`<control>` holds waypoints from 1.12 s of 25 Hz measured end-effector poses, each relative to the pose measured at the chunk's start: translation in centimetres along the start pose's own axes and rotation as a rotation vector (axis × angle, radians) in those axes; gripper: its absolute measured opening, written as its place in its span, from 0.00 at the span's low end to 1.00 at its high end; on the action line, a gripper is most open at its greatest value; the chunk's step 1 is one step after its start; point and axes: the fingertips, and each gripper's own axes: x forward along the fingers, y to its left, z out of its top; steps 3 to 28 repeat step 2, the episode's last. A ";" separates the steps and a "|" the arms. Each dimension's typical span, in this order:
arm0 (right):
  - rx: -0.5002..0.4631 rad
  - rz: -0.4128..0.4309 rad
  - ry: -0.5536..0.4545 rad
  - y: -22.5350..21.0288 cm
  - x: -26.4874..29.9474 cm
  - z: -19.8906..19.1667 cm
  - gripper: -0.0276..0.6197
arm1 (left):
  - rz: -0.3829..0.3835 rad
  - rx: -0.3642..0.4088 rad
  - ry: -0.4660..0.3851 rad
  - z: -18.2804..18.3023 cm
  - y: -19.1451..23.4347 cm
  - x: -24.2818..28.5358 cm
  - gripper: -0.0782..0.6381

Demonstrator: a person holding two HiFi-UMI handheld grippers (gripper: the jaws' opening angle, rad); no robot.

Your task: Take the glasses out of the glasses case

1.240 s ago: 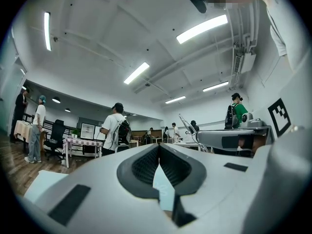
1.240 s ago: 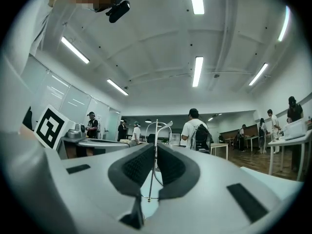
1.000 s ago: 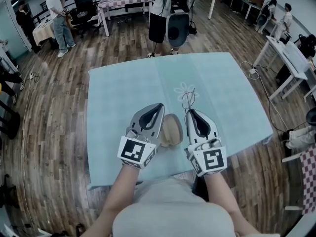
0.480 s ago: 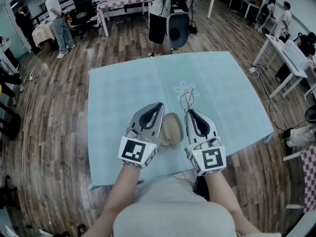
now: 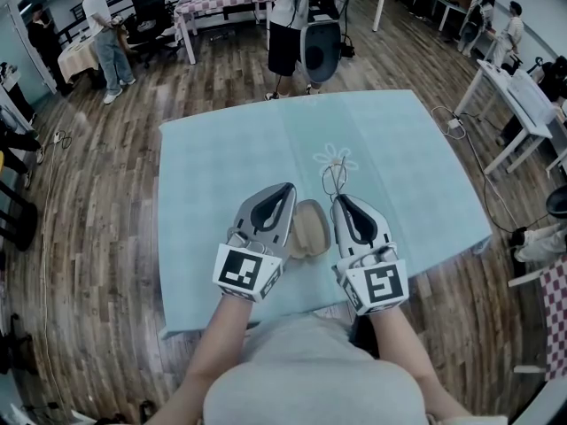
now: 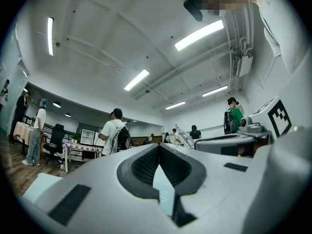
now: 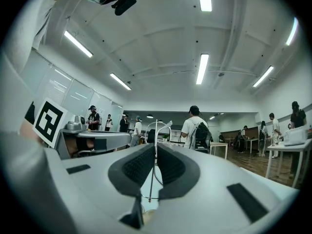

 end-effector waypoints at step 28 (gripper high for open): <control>-0.001 0.004 0.004 0.1 0.0 0.0 0.08 | -0.001 0.000 0.000 0.1 0.0 -0.1 0.12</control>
